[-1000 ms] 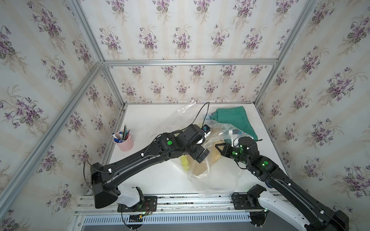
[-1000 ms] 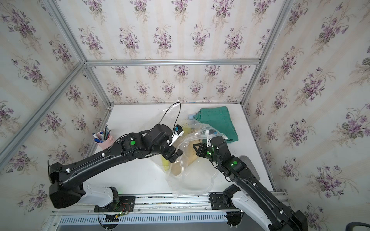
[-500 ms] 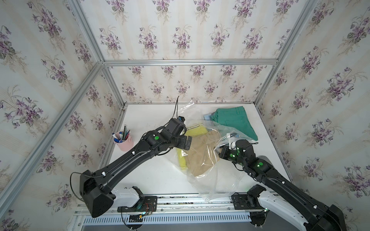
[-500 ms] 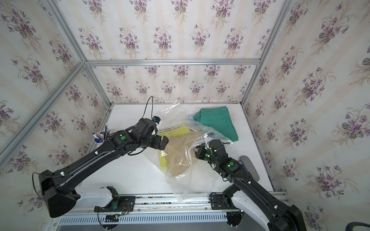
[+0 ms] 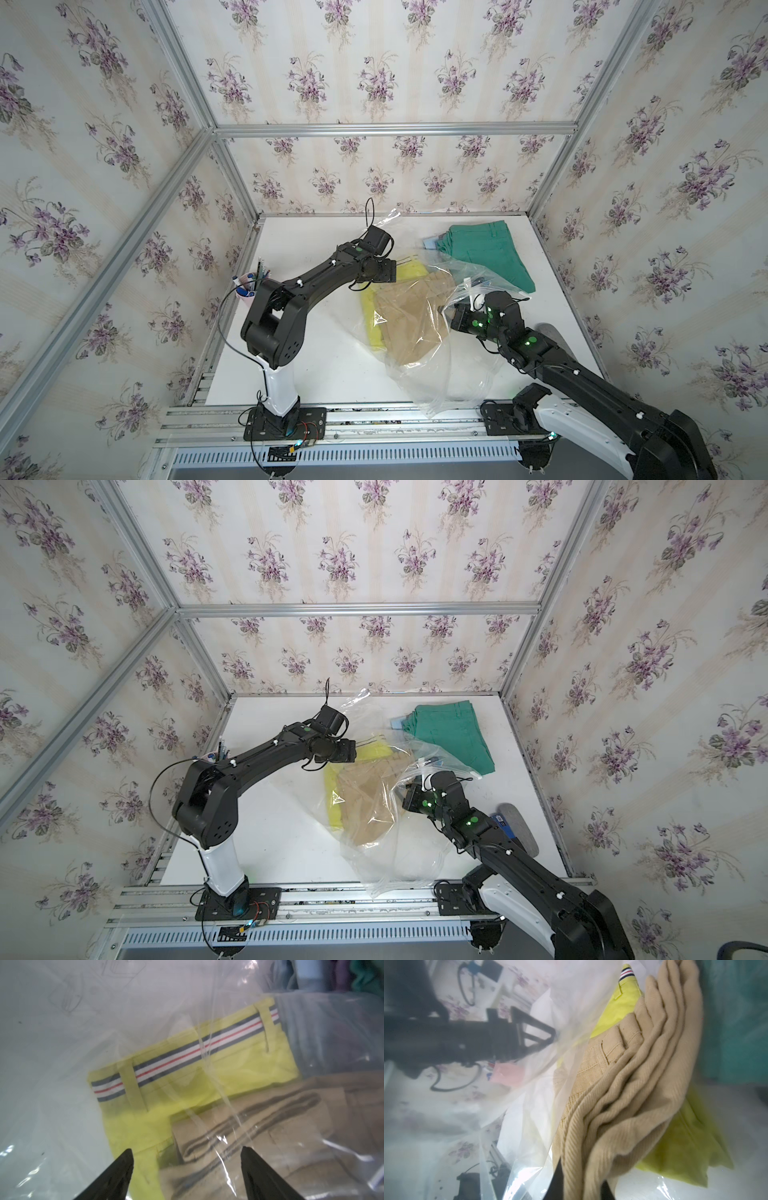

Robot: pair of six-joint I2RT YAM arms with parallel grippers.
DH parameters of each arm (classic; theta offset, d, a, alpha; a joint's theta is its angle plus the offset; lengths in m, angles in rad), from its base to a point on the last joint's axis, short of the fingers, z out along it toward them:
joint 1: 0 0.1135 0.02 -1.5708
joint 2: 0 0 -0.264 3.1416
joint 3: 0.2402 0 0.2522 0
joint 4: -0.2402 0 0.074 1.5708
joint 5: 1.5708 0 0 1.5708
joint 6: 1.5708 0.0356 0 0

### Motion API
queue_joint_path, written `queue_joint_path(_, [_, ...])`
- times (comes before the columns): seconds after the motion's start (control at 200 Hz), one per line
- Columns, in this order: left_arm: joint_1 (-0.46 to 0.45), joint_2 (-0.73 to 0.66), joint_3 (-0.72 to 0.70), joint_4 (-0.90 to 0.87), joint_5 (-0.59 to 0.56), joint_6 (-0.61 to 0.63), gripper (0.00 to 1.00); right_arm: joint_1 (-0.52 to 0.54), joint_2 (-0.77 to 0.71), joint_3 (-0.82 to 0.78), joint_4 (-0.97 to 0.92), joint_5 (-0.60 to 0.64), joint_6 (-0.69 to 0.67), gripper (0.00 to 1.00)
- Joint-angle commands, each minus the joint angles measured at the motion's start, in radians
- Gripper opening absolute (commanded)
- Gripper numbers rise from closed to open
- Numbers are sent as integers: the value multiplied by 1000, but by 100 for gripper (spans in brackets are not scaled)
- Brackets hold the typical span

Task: Take the trousers out of the vacuum bag
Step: Take out the trousers from the vacuum bag.

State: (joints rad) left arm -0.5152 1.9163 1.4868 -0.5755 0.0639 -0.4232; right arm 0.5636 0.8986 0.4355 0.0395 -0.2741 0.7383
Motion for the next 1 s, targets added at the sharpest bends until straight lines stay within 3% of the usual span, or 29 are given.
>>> queue_joint_path(0.0, [1,82,60,14,9,-31,80,1,11,-1,58,-10,-13,0])
queue_joint_path(0.4, [6,298,176,-3,-56,-79,79,0,62,11,91,-30,-30,0])
queue_joint_path(0.57, [61,361,186,-16,-79,-99,78,1,74,5,128,-57,-28,0])
queue_joint_path(0.999, [234,319,84,13,-121,-101,73,1,25,43,106,-79,-1,0])
